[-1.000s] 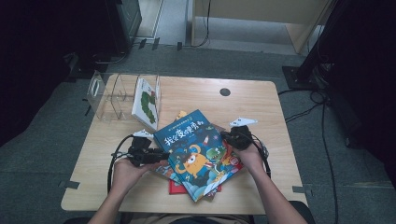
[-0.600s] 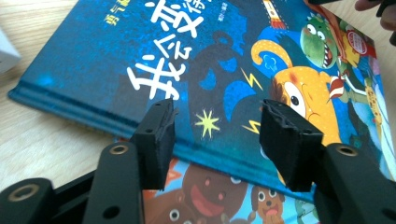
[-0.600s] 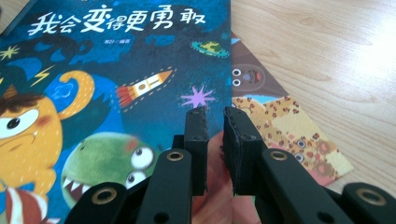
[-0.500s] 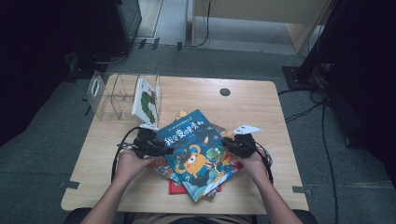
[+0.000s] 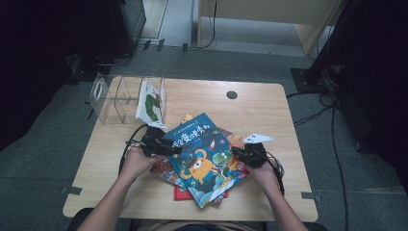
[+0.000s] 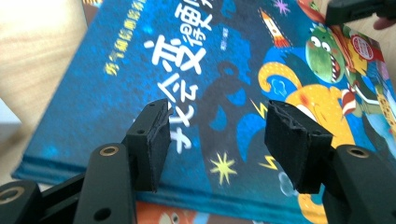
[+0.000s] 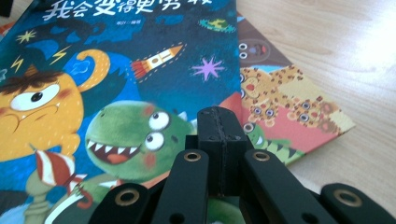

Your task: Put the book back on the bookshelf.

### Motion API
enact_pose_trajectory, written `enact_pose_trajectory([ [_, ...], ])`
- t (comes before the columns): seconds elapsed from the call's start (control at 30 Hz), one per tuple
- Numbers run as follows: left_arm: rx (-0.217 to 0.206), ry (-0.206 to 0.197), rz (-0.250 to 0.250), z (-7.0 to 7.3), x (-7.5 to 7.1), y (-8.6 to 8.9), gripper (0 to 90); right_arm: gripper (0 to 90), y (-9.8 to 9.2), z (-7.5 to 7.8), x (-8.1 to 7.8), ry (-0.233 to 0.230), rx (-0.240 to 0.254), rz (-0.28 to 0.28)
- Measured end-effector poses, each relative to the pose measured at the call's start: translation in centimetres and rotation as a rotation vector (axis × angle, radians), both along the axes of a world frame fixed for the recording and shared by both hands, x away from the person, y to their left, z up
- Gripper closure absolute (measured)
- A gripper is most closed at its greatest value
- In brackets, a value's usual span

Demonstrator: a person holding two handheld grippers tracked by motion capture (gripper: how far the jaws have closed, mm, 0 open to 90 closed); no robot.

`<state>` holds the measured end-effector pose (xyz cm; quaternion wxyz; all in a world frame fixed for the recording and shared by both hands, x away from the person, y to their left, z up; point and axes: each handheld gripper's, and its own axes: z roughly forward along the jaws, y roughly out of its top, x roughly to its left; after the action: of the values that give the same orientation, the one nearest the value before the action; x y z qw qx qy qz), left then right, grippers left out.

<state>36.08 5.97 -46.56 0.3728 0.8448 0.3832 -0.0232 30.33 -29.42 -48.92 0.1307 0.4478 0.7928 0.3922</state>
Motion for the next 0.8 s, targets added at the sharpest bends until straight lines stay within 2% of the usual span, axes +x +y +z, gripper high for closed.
enact_pose_trajectory([
  [0.13,0.011,-0.007,0.030,0.0,0.5,-0.2,42.1,90.0,0.0,0.0,-0.5,0.005,0.000,0.002],
  [0.43,0.007,-0.016,0.034,0.2,1.8,-0.5,42.2,90.0,-0.1,0.0,-1.9,0.014,0.000,0.002],
  [0.6,-0.031,-0.019,0.045,0.2,2.4,-0.2,41.7,90.0,-0.2,0.0,-2.5,0.011,0.003,0.005],
  [0.8,-0.052,-0.024,0.068,0.1,2.7,0.3,39.7,90.0,-0.3,-0.1,-3.3,0.016,0.013,0.004],
])
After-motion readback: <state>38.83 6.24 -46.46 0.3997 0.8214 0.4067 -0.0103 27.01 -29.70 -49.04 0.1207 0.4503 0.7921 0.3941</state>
